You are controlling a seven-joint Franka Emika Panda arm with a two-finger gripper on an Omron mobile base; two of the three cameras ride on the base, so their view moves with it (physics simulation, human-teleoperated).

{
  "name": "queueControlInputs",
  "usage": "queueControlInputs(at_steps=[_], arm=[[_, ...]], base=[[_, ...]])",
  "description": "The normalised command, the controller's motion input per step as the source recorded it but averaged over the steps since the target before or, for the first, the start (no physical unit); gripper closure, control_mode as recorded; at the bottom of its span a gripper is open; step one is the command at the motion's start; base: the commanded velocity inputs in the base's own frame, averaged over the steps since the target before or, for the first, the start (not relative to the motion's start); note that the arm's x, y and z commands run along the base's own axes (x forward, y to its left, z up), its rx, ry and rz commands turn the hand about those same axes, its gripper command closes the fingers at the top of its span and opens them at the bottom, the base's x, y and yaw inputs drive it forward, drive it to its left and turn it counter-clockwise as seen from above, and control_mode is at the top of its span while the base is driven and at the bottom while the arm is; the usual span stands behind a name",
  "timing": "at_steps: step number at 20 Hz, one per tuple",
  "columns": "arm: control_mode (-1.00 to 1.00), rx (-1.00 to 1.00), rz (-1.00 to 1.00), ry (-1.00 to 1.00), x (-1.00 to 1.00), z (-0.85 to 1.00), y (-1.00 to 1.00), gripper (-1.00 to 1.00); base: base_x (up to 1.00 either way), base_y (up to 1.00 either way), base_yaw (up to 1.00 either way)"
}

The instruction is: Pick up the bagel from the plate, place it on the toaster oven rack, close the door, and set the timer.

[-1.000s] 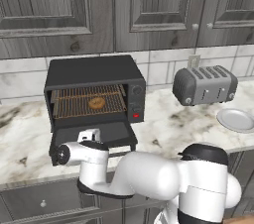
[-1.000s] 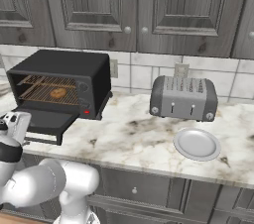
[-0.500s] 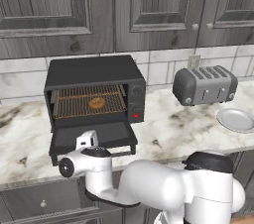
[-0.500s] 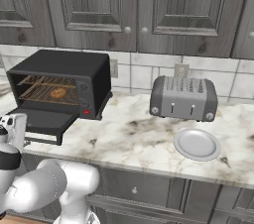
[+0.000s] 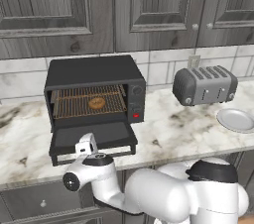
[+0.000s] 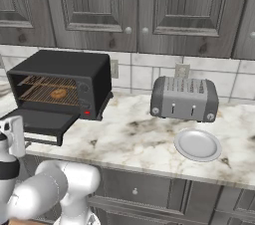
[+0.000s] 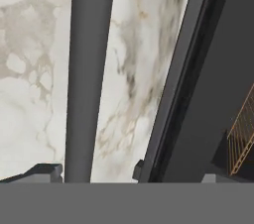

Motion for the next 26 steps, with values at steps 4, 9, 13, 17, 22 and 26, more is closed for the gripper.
queueControlInputs(at_steps=[4,9,13,17,22,26], arm=[[-1.00,0.00,0.10,-0.18,0.36,0.30,0.02,-1.00],[-1.00,0.00,0.10,-0.17,0.37,0.46,0.02,-1.00],[-1.00,0.00,0.09,-0.12,0.25,0.75,0.01,-1.00],[-1.00,0.00,0.06,-0.01,0.20,0.99,0.03,-1.00],[-1.00,0.00,0.03,0.00,0.42,0.75,0.06,-1.00],[-1.00,0.00,0.01,0.00,0.56,0.34,0.09,-1.00]], base=[[0.00,0.00,0.00],[0.00,0.00,0.00],[0.00,0.00,0.00],[0.00,0.00,0.00],[0.00,0.00,0.00],[0.00,0.00,0.00]])
